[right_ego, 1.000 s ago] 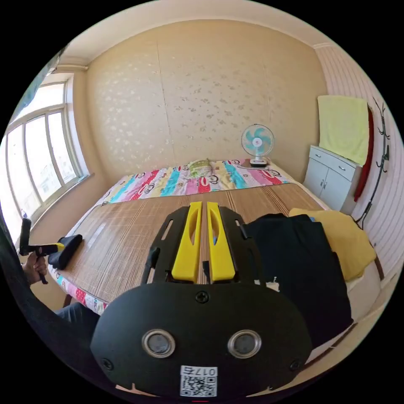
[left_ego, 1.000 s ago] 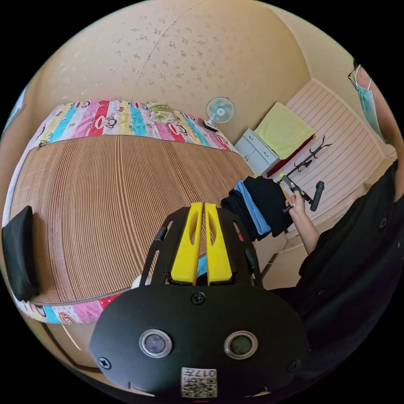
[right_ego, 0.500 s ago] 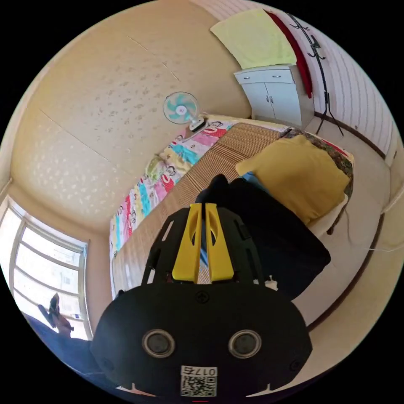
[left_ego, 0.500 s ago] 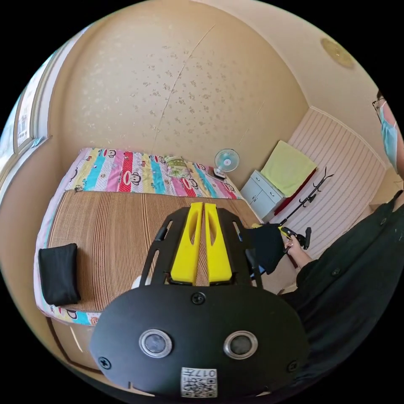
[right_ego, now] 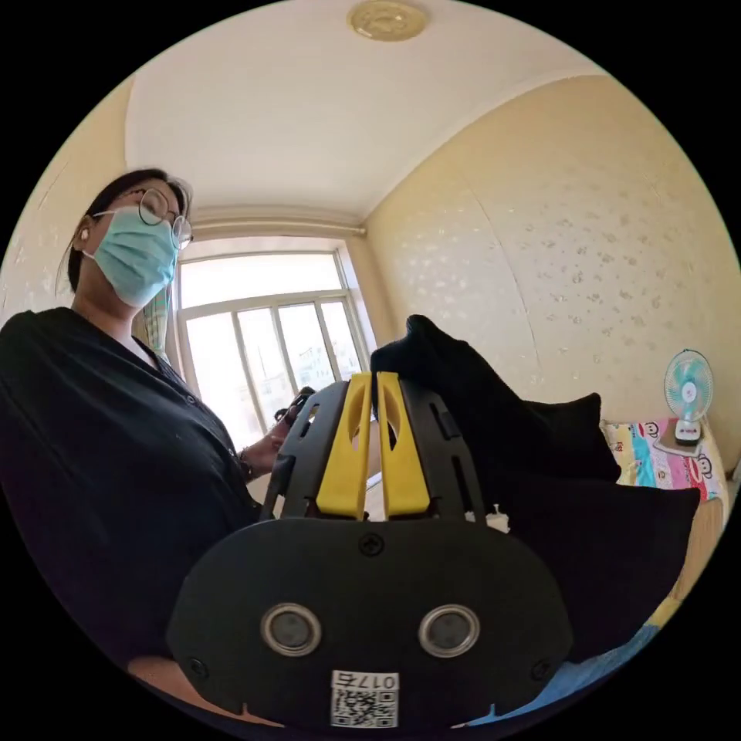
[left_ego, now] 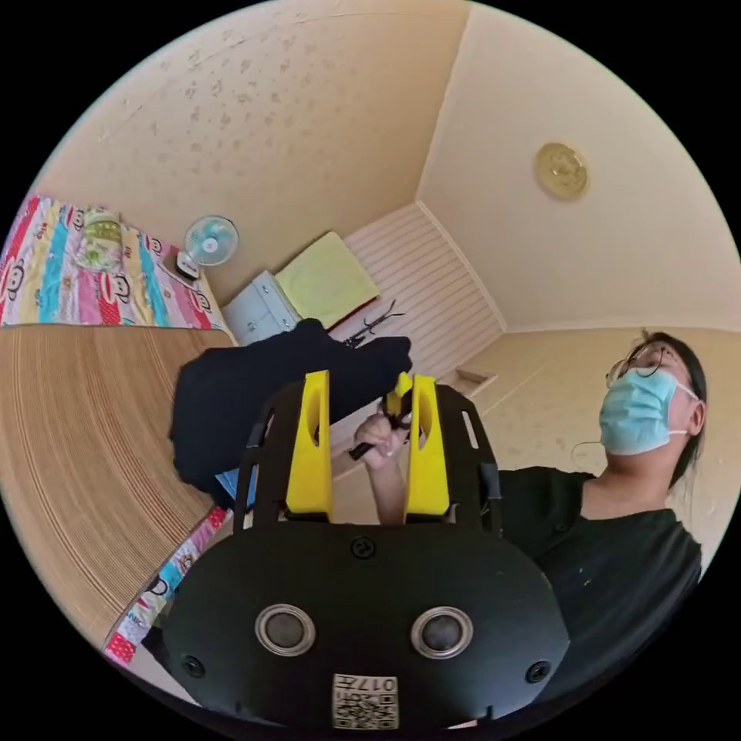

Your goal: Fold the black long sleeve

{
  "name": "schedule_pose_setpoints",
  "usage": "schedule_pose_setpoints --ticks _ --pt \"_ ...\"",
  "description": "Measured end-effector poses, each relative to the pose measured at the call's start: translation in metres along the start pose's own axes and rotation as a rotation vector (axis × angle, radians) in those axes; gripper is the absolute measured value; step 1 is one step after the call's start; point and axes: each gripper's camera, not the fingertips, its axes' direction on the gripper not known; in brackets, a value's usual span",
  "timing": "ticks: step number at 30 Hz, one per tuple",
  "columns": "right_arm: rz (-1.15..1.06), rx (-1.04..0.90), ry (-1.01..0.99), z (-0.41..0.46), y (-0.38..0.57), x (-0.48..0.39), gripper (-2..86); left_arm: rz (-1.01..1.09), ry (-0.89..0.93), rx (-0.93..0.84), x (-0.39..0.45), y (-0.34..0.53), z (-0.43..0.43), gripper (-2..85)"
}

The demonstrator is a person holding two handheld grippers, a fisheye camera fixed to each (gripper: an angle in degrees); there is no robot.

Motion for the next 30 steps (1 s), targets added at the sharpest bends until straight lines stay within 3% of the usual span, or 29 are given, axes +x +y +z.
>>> schedule_pose_setpoints --ticks 2,4,5,7,9,11,13,16,18,20,23,27,30 --pt "-0.022 -0.117 0.018 0.06 0.019 -0.03 1.2 -0.054 -0.008 -0.107 -0.019 -0.003 0.015 16.3" --pt "-0.005 -0.287 -0.006 0.141 0.052 -0.06 1.2 -0.12 -0.217 -0.215 -0.041 0.008 0.022 14.7" --pt "0.002 -0.324 0.001 0.161 0.063 -0.068 1.2 -0.174 -0.365 -0.228 -0.058 0.027 0.019 12.9" --pt "0.048 -0.474 0.003 0.219 0.098 -0.09 1.1 -0.28 -0.39 -0.149 -0.089 0.062 -0.005 9.9" --pt "0.044 -0.54 -0.018 0.244 0.119 -0.103 1.0 -0.39 -0.331 -0.092 -0.125 0.089 -0.035 6.1" --pt "0.046 -0.539 -0.032 0.257 0.129 -0.115 1.1 -0.434 -0.092 0.027 -0.156 0.112 -0.071 4.0" --pt "0.047 -0.453 -0.107 0.257 0.129 -0.128 1.3 -0.296 -0.038 0.077 -0.147 0.11 -0.094 3.9" --pt "0.039 -0.191 -0.305 0.229 0.125 -0.134 1.9 0.081 -0.044 -0.036 -0.097 0.091 -0.114 3.6" --pt "0.056 -0.134 -0.305 0.218 0.125 -0.13 3.0 0.267 0.061 -0.108 -0.068 0.086 -0.122 3.3" --pt "0.054 -0.148 -0.251 0.214 0.124 -0.128 5.3 0.448 0.284 -0.142 -0.042 0.085 -0.131 3.0" --pt "-0.005 -0.227 -0.135 0.224 0.118 -0.131 11.9 0.544 0.553 -0.23 -0.031 0.083 -0.119 2.9" --pt "-0.194 -0.307 -0.055 0.276 0.107 -0.15 16.5 0.542 0.678 -0.285 -0.039 0.083 -0.071 3.2" --pt "-0.277 -0.444 -0.238 0.337 0.116 -0.151 14.9 0.446 0.742 -0.503 -0.052 0.091 0.001 3.6"
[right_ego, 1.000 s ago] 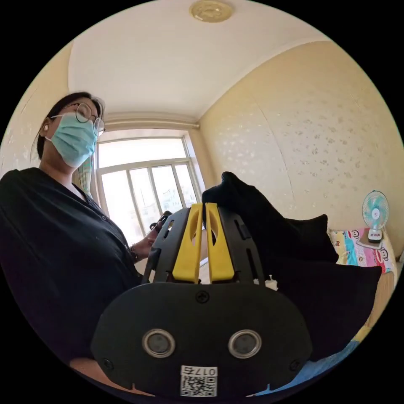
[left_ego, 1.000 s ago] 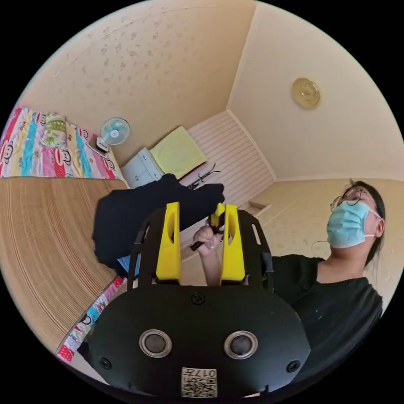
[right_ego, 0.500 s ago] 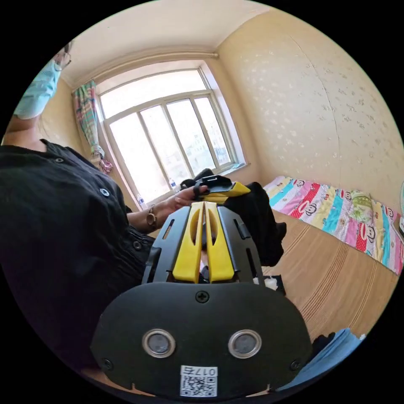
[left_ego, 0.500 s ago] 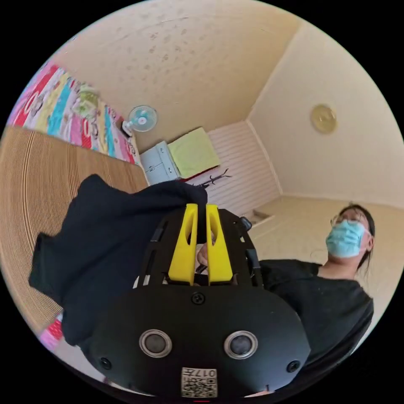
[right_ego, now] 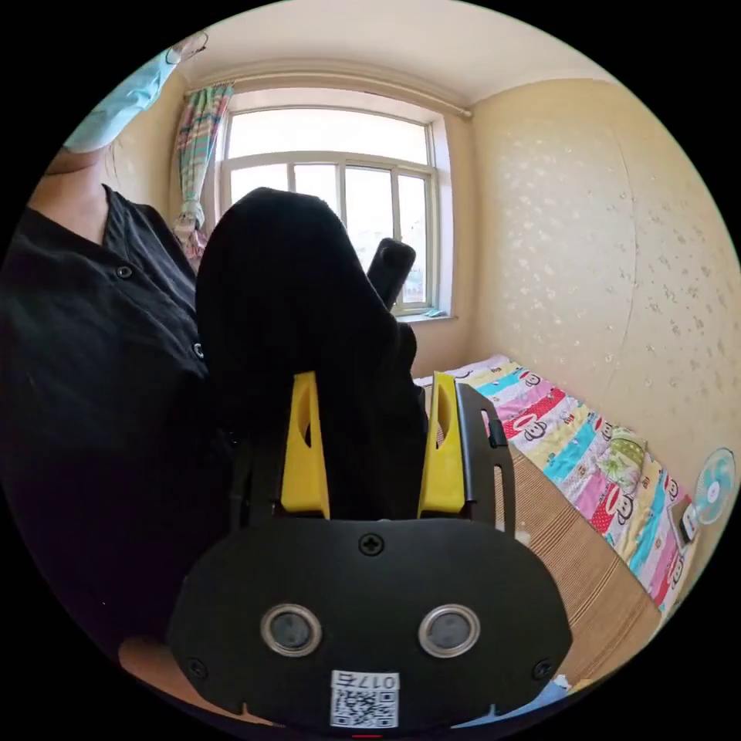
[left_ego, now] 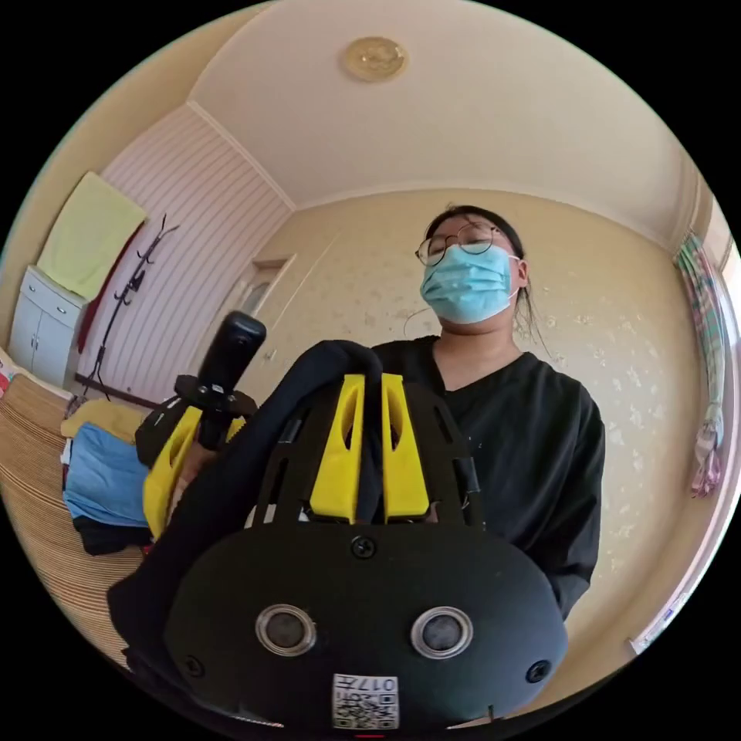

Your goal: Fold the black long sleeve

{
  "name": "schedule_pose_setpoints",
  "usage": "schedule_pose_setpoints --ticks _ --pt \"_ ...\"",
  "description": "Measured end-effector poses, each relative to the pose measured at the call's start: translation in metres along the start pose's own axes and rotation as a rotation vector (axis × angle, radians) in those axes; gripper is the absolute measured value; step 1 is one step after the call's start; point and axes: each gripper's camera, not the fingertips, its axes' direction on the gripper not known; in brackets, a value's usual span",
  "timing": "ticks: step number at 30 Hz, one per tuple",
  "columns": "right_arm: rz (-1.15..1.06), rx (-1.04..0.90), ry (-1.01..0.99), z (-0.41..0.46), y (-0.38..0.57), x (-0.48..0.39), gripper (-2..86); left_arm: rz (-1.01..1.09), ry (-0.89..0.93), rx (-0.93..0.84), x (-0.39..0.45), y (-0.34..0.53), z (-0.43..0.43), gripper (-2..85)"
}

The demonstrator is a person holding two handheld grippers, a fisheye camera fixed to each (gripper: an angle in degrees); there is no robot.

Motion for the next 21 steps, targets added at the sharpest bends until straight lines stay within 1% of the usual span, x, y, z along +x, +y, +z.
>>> schedule_pose_setpoints --ticks 1,3,4,5,6,7,8,10,12,14,15,16,18,20,21 --pt "-0.016 -0.003 -0.146 0.01 0.0 0.012 11.0 -0.008 0.01 -0.046 -0.008 0.002 0.013 3.6" --pt "0.038 0.038 -0.244 0.012 0.009 0.033 6.8 -0.002 -0.051 -0.032 -0.006 0.008 0.011 3.8" --pt "0.102 0.116 -0.186 0.002 0.021 0.042 5.4 0.0 -0.117 0.016 0.0 0.014 -0.001 4.0" --pt "0.134 0.148 -0.14 -0.003 0.028 0.045 5.0 -0.024 -0.202 0.075 0.005 0.022 -0.018 4.3" --pt "0.206 0.195 -0.051 -0.014 0.04 0.052 4.4 -0.044 -0.246 0.103 0.007 0.026 -0.027 4.4" --pt "0.286 0.24 0.022 -0.026 0.052 0.06 4.0 -0.081 -0.346 0.163 0.011 0.036 -0.044 4.6" --pt "0.315 0.265 0.039 -0.032 0.058 0.063 3.9 -0.11 -0.445 0.217 0.014 0.049 -0.058 4.7" --pt "0.334 0.322 0.046 -0.039 0.072 0.069 3.5 -0.165 -0.519 0.265 0.012 0.065 -0.07 4.7" --pt "0.338 0.329 0.038 -0.03 0.075 0.073 3.4 -0.205 -0.523 0.327 0.005 0.08 -0.077 4.5" --pt "0.369 0.302 0.095 -0.018 0.074 0.08 3.3 -0.231 -0.564 0.445 0.002 0.098 -0.085 8.6" --pt "0.391 0.273 0.14 -0.009 0.072 0.086 3.3 -0.245 -0.589 0.464 0.001 0.1 -0.085 9.5" --pt "0.415 0.236 0.174 0.002 0.068 0.093 3.2 -0.288 -0.651 0.474 -0.004 0.101 -0.083 10.7" --pt "0.439 0.181 0.218 0.02 0.06 0.105 3.2 -0.356 -0.728 0.406 -0.017 0.091 -0.07 12.0" --pt "0.454 0.132 0.272 0.036 0.051 0.116 3.2 -0.429 -0.798 0.279 -0.041 0.067 -0.042 13.9" --pt "0.464 0.108 0.309 0.044 0.044 0.123 3.2 -0.443 -0.813 0.25 -0.048 0.061 -0.033 14.1"
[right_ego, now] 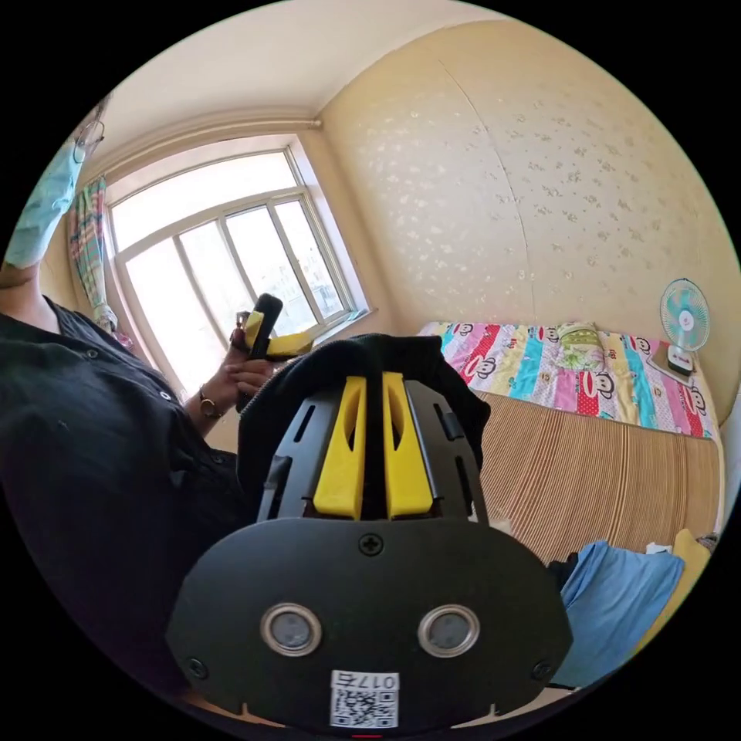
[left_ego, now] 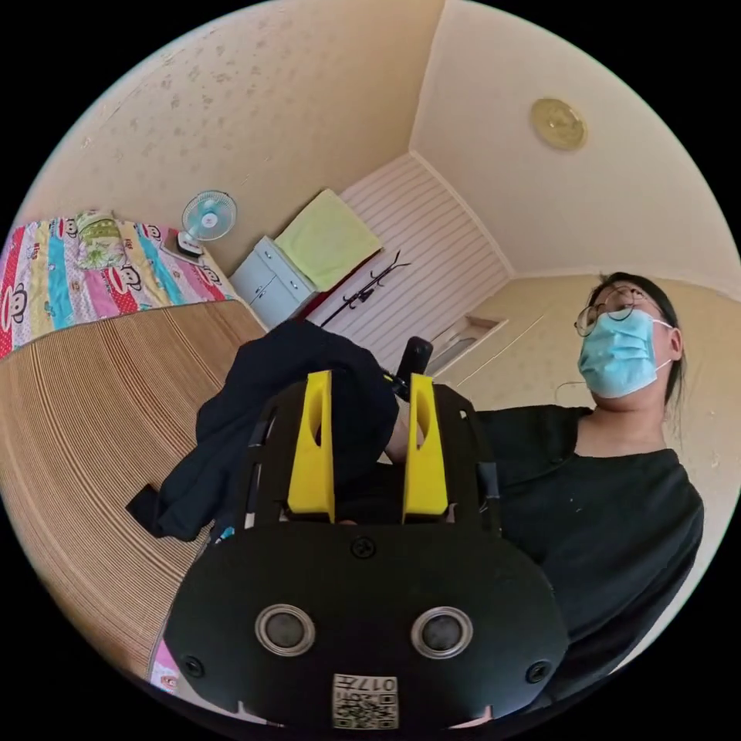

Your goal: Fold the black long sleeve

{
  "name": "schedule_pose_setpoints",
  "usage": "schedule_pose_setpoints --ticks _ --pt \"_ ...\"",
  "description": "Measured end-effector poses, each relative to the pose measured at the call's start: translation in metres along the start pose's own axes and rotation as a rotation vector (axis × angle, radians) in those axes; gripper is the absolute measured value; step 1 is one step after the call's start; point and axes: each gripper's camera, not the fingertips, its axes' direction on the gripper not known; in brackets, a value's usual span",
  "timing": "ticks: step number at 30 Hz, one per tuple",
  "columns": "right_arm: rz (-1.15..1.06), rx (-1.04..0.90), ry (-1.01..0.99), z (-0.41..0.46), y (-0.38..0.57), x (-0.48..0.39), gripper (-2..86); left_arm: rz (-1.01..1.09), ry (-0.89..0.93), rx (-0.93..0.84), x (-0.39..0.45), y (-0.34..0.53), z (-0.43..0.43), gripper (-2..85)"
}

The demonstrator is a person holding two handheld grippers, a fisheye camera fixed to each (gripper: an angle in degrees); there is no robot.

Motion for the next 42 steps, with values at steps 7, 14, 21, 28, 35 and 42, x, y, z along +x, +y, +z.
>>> schedule_pose_setpoints --ticks 7,14,21,28,35,42 --pt "0.115 -0.026 0.262 0.044 -0.05 0.007 3.1 0.116 -0.295 0.018 0.072 -0.014 0.094 14.7" --pt "0.096 0.108 0.393 0.036 -0.09 -0.013 3.6 0.196 -0.486 -0.05 0.106 -0.018 0.148 16.5" --pt "-0.06 0.168 0.586 0.022 -0.094 -0.063 4.9 0.197 -0.375 0.117 0.11 -0.015 0.116 4.3" --pt "-0.269 0.088 0.052 -0.027 -0.053 -0.029 4.0 0.372 -0.091 0.284 0.132 -0.045 0.013 3.8" --pt "-0.092 0.29 -0.205 -0.089 0.027 0.028 7.8 0.528 0.486 0.417 0.148 -0.063 -0.033 3.7" --pt "0.06 0.022 -0.261 -0.033 0.07 0.064 14.1 0.557 0.837 0.455 0.177 -0.073 -0.043 3.9"
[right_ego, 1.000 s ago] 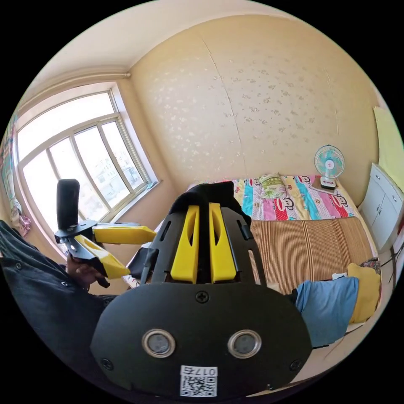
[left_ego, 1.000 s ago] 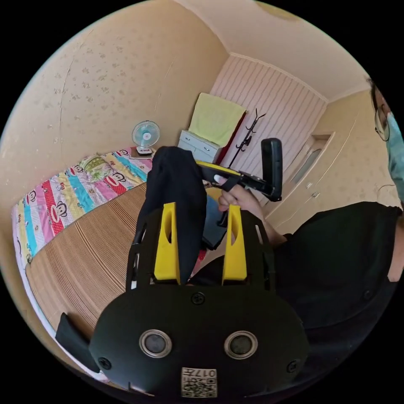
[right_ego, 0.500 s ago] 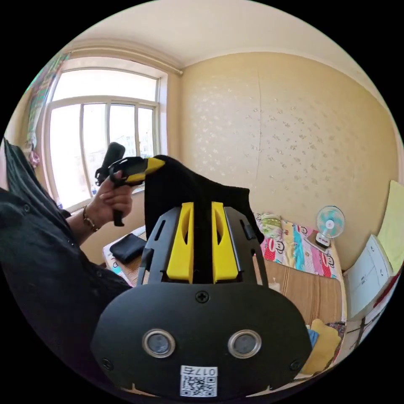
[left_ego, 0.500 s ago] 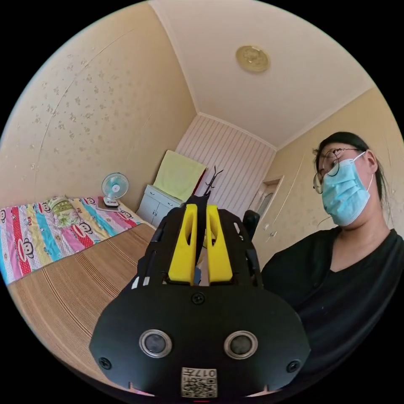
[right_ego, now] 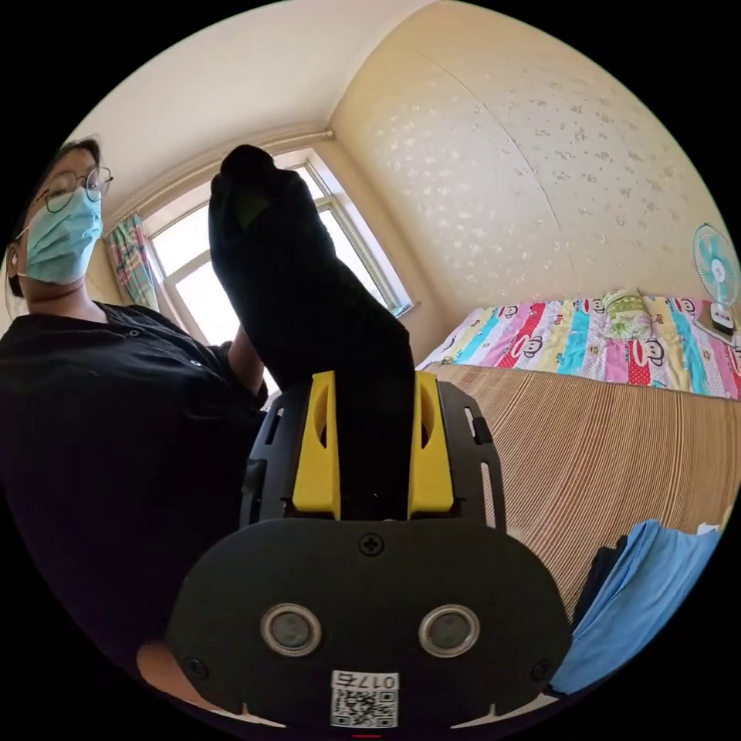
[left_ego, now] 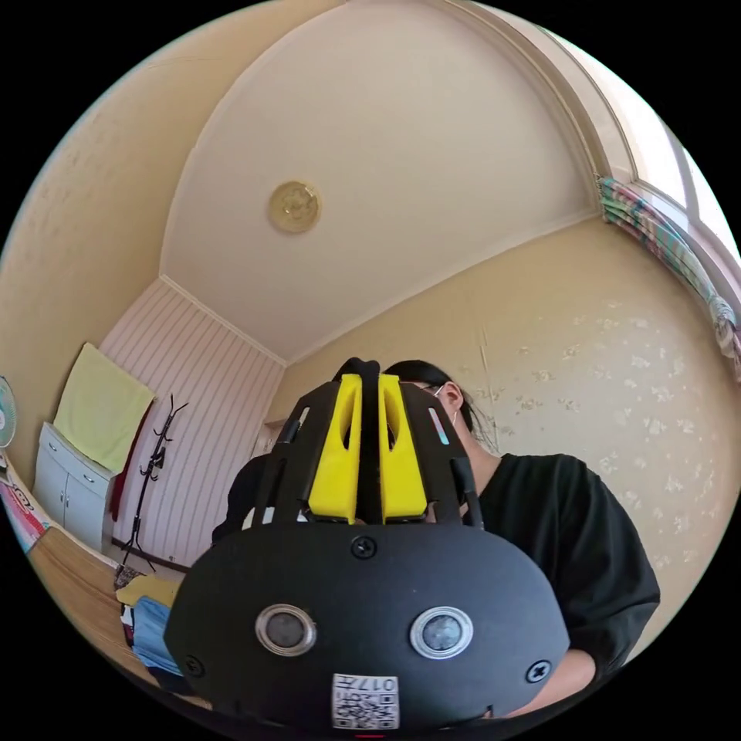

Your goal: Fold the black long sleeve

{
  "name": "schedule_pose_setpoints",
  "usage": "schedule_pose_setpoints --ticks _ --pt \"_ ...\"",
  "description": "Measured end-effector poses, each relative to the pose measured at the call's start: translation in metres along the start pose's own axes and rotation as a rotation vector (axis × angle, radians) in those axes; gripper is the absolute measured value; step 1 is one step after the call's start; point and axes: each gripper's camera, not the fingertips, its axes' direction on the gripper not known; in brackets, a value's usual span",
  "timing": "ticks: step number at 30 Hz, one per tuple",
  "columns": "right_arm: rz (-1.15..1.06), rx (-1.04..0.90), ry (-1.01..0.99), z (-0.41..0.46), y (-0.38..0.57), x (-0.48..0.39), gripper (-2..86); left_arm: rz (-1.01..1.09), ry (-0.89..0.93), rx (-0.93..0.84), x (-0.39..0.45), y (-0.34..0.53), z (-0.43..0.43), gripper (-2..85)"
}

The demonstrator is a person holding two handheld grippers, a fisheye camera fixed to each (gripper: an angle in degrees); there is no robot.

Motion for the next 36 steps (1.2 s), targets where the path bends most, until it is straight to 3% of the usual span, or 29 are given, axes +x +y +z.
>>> schedule_pose_setpoints --ticks 3,6,9,12,14,16,19,24,28,36 --pt "-0.027 -0.023 -0.039 0.023 -0.003 0.009 12.7 -0.001 0.006 -0.016 0.012 -0.007 0.013 3.9" --pt "-0.052 -0.069 -0.124 0.032 -0.02 0.009 4.5 0.0 -0.046 -0.012 0.031 -0.018 0.011 3.9" --pt "-0.065 -0.004 0.027 0.001 -0.041 0.003 3.3 0.054 -0.148 0.02 0.073 -0.036 -0.014 3.9" --pt "-0.074 0.144 0.241 -0.055 -0.064 -0.013 2.9 0.07 -0.419 -0.01 0.125 -0.052 -0.045 3.9" --pt "-0.093 0.26 0.331 -0.091 -0.074 -0.029 2.7 0.136 -0.765 -0.129 0.175 -0.054 -0.05 3.9" --pt "-0.131 0.319 0.365 -0.119 -0.089 -0.049 2.6 0.182 -1.001 -0.268 0.205 -0.047 -0.033 3.9" --pt "-0.192 0.326 0.379 -0.13 -0.103 -0.07 2.5 0.18 -1.16 -0.433 0.222 -0.027 -0.009 3.8" --pt "-0.194 0.407 0.387 -0.149 -0.089 -0.094 2.4 0.086 -1.215 -0.537 0.232 0.003 -0.007 3.8" --pt "-0.218 0.458 0.347 -0.169 -0.067 -0.113 2.4 0.103 -1.152 -0.661 0.246 0.005 0.02 3.8" --pt "-0.304 0.549 0.348 -0.209 -0.047 -0.179 1.8 0.177 -0.976 -0.542 0.286 -0.075 0.028 3.6"
